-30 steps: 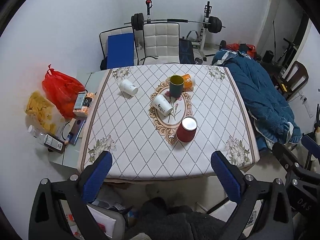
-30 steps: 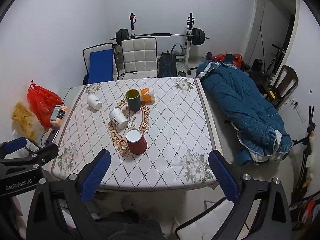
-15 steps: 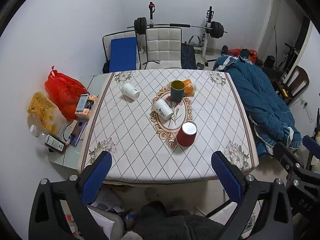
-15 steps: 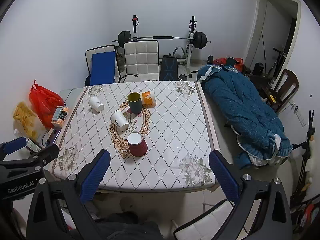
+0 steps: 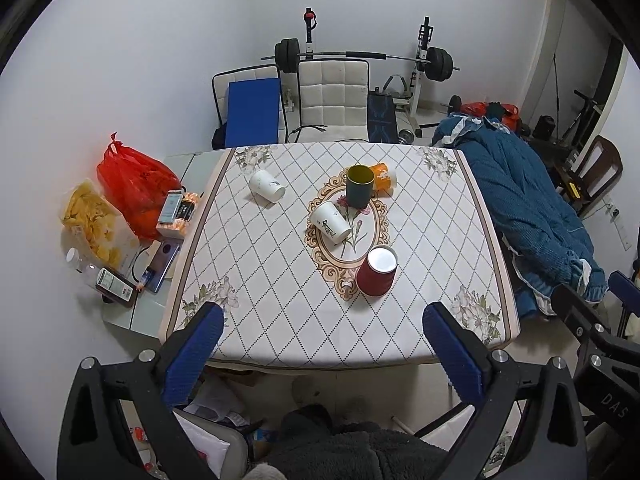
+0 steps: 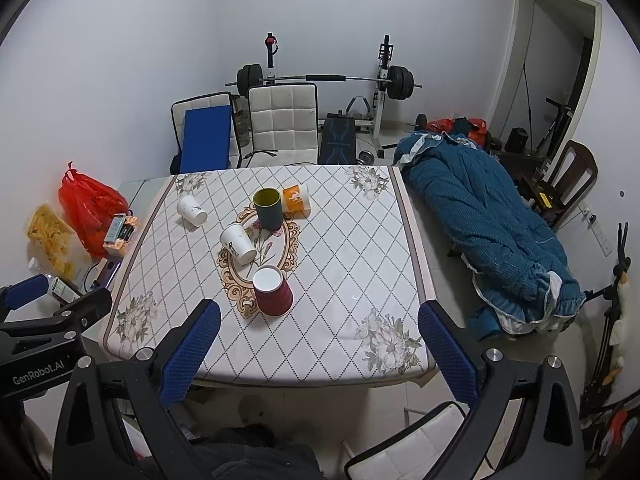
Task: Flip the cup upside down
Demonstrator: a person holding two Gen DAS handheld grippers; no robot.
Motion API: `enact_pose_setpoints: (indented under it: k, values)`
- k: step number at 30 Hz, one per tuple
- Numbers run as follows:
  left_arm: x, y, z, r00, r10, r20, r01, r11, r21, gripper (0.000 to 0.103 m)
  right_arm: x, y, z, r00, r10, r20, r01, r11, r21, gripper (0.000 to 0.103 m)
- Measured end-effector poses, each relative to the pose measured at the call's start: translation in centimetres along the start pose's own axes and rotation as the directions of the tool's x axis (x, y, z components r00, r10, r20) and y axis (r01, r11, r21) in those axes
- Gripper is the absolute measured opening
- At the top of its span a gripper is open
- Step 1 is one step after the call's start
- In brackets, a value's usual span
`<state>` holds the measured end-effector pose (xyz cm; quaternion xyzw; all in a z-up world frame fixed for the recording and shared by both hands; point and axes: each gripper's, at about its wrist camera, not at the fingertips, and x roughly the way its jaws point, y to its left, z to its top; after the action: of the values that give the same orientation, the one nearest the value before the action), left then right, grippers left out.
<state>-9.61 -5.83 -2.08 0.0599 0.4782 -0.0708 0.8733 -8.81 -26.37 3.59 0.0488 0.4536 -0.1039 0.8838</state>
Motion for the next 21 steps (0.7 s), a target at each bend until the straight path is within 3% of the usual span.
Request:
enact_pose_setpoints:
  k: [21]
  values:
    - [-0.27,0.55,-0.32,1.0,0.021,0.005,-0.021,1.0,-0.02,0.102,0.05,0.0,0.31,1.0,0.021,0.001,-0.021,1.0,-0.019,0.101]
